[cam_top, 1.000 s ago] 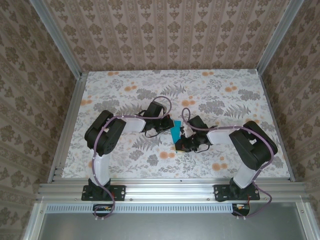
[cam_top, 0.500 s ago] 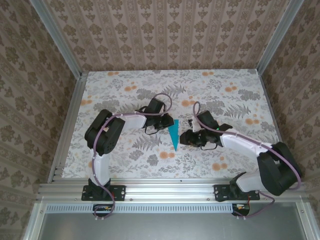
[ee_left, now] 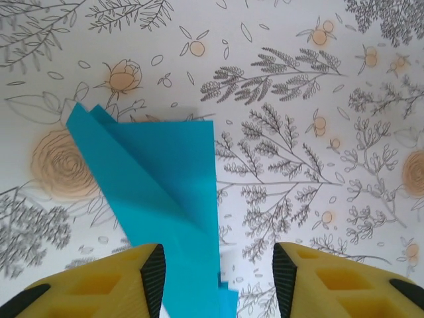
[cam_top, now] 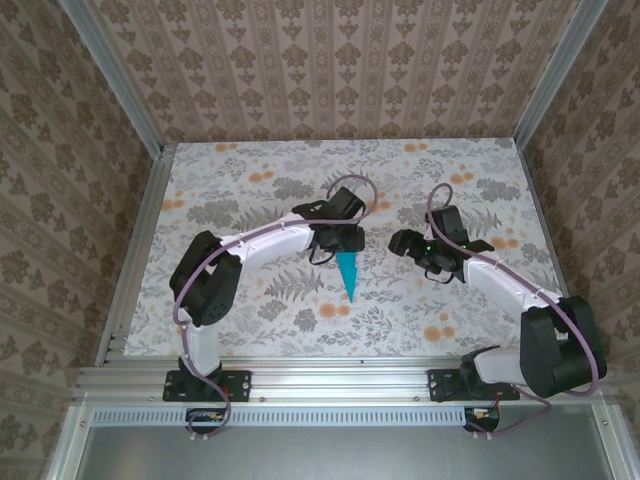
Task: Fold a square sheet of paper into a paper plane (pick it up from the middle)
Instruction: Move a paper plane to the center of the table.
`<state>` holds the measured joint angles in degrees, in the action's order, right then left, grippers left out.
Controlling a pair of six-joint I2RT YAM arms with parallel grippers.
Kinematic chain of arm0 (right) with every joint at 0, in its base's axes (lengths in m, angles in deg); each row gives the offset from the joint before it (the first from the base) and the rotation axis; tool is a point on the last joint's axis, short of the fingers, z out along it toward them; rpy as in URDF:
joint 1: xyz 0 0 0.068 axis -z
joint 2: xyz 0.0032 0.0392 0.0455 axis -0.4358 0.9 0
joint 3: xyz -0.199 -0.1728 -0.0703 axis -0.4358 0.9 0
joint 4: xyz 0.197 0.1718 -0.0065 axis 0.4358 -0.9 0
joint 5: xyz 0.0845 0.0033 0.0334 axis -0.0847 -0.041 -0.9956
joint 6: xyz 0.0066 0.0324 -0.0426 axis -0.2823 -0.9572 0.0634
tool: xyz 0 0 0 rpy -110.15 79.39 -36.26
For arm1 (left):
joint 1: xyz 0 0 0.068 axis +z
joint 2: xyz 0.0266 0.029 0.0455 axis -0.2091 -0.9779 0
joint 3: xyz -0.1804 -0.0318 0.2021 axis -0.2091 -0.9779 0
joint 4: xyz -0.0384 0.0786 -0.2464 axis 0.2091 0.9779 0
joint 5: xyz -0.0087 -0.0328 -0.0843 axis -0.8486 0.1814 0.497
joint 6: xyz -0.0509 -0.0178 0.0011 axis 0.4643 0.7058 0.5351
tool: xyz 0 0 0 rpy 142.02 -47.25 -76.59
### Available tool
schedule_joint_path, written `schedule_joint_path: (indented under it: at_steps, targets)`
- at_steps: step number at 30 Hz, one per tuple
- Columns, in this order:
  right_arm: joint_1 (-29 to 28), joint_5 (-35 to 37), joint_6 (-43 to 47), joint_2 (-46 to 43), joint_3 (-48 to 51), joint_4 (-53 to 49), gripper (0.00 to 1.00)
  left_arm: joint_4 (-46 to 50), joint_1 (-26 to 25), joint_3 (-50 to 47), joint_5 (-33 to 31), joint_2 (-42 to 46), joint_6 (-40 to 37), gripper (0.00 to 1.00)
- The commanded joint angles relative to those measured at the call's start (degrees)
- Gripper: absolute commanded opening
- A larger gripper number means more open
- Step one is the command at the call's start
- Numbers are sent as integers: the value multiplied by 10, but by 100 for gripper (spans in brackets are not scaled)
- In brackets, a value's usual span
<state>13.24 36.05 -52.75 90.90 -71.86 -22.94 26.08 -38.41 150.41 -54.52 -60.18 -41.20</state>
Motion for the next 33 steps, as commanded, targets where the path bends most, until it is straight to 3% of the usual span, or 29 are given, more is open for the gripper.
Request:
schedule_joint_path:
  at_steps: [1,18,25,30,33]
  targets:
    - [7,17,-8,9,13,18,84,113,-10,37,-93,-27,-9,49]
    - [10,-17,-14,22,30,45,85,216,-21,181,-92,-151,-20,47]
    - [10,-28,-22,29,23,52,85,216,-20,172,-92,-124,-14,27]
    - [10,-41,-25,38,16,56,84,171,-11,121,-78,-64,-10,4]
    - [10,-53,-28,53,14,62,84,129,-2,78,-65,-21,-10,0]
